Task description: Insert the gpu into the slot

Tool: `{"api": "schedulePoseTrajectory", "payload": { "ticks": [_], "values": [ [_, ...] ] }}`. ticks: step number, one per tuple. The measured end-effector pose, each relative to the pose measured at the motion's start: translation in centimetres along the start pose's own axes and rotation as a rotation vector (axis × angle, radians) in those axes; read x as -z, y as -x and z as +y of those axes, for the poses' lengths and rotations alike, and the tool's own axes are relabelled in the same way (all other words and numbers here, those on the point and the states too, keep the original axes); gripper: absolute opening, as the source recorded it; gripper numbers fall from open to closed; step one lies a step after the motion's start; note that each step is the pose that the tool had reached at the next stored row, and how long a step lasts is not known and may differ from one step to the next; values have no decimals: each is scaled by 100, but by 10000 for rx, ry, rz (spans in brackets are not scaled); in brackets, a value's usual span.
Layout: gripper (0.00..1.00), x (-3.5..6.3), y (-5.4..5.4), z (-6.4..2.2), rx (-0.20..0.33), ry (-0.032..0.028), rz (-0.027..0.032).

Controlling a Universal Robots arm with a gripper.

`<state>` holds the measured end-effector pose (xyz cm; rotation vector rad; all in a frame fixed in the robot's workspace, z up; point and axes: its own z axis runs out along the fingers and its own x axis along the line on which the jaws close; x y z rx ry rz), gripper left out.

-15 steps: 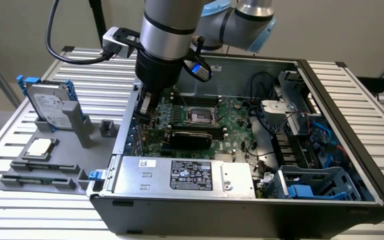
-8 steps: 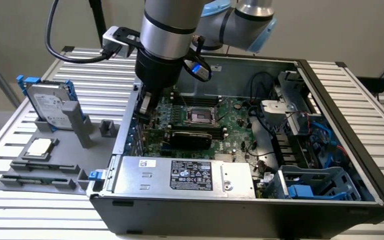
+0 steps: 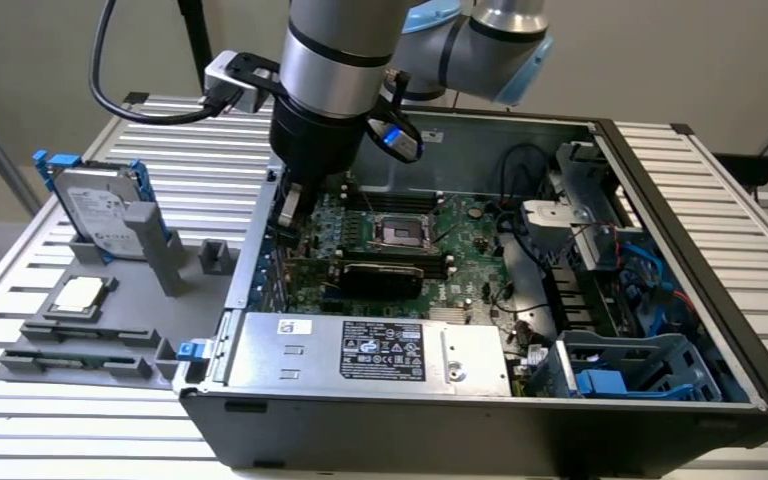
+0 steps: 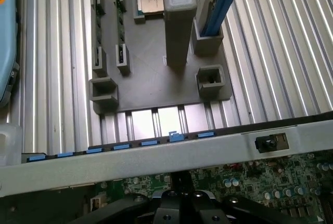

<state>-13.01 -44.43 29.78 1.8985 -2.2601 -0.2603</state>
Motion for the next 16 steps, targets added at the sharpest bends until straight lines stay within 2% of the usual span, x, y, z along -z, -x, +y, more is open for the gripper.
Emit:
{"api": "schedulePoseTrajectory", "payload": {
  "ticks": [10,14,16],
  "values": [
    [11,-26,5,3,-5,-3,17],
    [11,10,9,-4,-9,-5,13],
    [11,34,13,-28,4,-25,14]
  ]
}}
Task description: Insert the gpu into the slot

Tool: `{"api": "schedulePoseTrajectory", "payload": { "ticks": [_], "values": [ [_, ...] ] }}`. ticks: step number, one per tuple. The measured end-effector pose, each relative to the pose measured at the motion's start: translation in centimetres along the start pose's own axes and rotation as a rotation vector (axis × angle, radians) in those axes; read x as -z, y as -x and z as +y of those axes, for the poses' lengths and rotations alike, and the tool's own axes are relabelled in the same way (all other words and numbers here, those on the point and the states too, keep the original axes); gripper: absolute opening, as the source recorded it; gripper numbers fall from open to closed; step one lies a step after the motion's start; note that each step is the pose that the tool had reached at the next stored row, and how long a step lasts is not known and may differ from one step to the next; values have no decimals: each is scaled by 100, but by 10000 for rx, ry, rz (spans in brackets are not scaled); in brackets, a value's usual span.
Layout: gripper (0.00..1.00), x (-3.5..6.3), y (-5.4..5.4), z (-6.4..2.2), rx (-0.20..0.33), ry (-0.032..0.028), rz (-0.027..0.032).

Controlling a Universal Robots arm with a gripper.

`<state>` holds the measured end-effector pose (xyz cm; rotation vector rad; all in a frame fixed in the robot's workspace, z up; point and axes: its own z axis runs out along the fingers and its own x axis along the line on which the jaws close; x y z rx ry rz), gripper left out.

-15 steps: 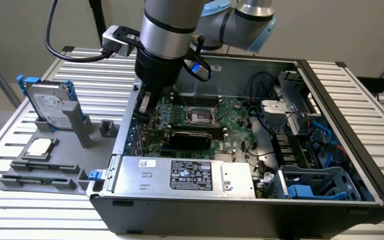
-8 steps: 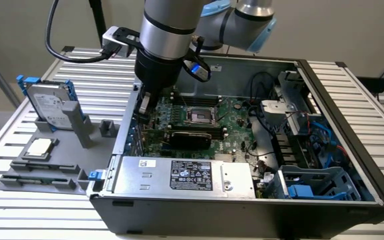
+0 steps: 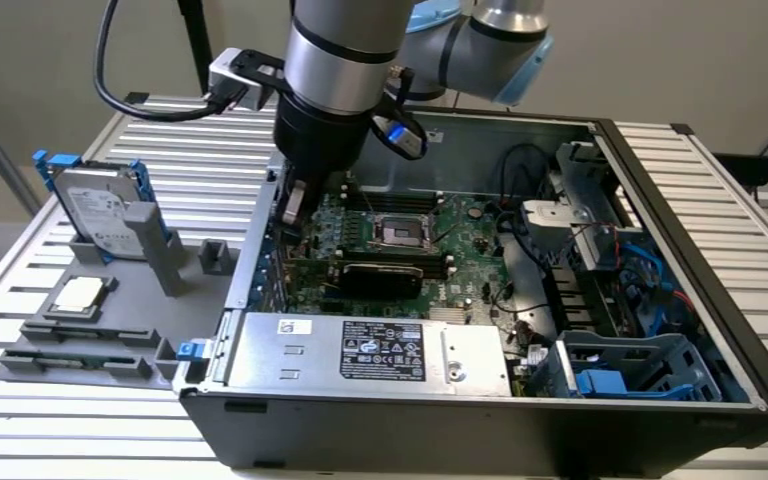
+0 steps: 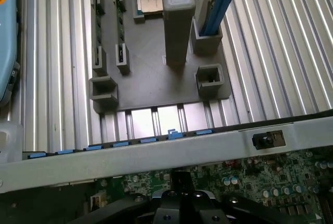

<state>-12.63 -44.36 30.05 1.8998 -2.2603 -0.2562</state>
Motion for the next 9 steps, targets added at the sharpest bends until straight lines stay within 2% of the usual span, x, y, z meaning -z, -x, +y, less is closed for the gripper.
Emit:
{"api": "schedulePoseTrajectory", "payload": {
  "ticks": [1,3,4,5,9],
  "values": [
    [11,5,2,-9,14,-51,-5],
    [11,9,3,-21,51,-258,-32],
    [11,10,4,-25,79,-408,-51],
    [11,11,5,-28,109,-583,-74],
    [11,12,6,-35,246,-1311,-170]
  ]
}}
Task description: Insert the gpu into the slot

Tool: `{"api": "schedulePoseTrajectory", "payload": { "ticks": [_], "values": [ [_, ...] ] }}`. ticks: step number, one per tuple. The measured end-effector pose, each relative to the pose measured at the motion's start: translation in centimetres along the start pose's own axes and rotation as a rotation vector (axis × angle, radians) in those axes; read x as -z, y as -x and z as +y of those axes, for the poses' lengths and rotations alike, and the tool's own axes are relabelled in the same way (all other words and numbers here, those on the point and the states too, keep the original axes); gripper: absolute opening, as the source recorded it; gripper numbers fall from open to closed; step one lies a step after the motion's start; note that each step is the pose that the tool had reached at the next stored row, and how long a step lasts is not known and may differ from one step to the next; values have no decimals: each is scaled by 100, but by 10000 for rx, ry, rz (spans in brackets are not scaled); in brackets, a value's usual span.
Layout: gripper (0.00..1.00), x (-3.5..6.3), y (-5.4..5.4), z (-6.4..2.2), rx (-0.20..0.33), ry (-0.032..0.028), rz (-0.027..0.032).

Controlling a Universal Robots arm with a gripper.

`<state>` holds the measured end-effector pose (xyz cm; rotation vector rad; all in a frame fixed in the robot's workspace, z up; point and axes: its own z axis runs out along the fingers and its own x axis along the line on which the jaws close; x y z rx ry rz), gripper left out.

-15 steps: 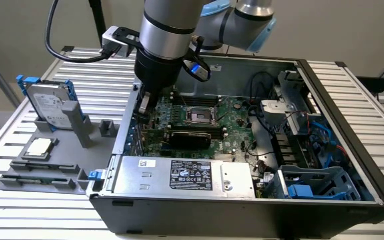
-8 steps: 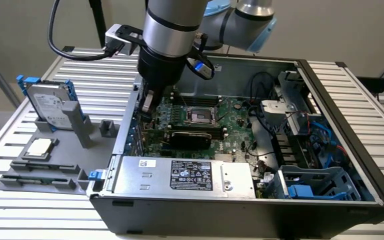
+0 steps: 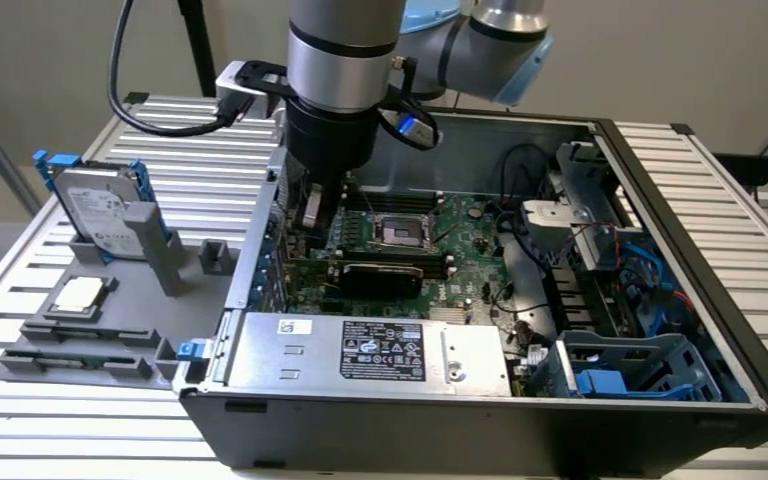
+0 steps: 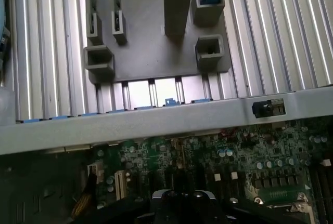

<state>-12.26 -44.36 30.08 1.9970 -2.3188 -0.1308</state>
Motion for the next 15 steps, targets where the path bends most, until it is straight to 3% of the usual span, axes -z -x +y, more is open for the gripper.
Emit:
{"api": "schedulePoseTrajectory", "payload": {
  "ticks": [2,4,7,15],
  "values": [
    [11,1,1,-9,58,-298,-41],
    [11,5,5,-34,97,-431,-70],
    [11,24,16,-106,132,-471,-107],
    [11,86,63,-423,207,-444,-295]
  ]
}}
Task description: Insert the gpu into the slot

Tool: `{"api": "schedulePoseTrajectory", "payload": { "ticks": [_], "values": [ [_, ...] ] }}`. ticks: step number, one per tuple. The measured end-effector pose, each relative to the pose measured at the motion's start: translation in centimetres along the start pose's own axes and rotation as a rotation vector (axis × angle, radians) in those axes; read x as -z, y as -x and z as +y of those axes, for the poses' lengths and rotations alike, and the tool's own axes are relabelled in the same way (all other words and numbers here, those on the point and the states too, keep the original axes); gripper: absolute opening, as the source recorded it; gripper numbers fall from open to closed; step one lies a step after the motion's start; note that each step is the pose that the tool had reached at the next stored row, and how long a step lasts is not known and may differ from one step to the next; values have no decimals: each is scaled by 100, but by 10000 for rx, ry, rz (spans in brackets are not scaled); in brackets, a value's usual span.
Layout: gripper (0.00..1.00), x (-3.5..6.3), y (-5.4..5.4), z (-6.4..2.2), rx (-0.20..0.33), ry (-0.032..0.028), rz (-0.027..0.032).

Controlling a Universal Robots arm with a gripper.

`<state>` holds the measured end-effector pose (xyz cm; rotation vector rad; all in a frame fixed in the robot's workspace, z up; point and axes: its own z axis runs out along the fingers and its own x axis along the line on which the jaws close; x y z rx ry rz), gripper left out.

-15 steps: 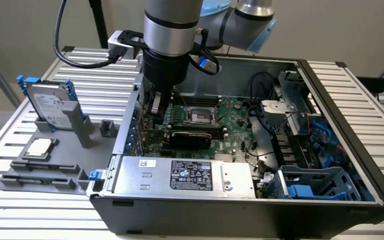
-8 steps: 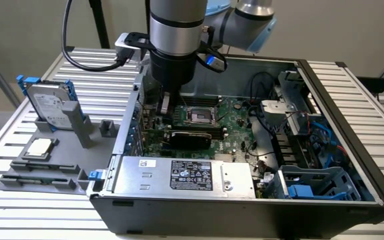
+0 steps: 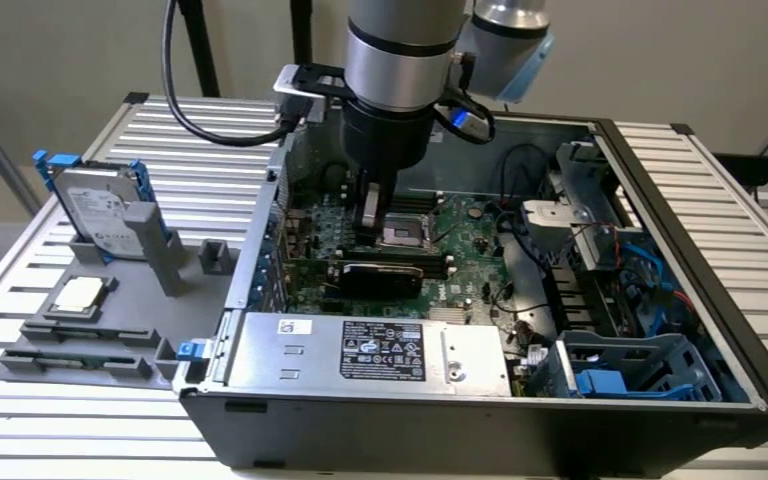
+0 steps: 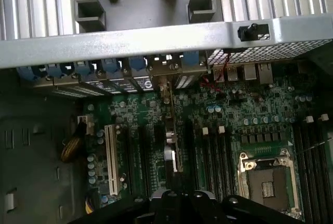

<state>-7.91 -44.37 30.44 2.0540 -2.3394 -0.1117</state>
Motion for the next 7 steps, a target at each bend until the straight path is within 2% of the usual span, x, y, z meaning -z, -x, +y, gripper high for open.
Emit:
{"api": "schedulePoseTrajectory", "payload": {
  "ticks": [7],
  "values": [
    [11,0,1,-7,4,2,-2]
  ]
}}
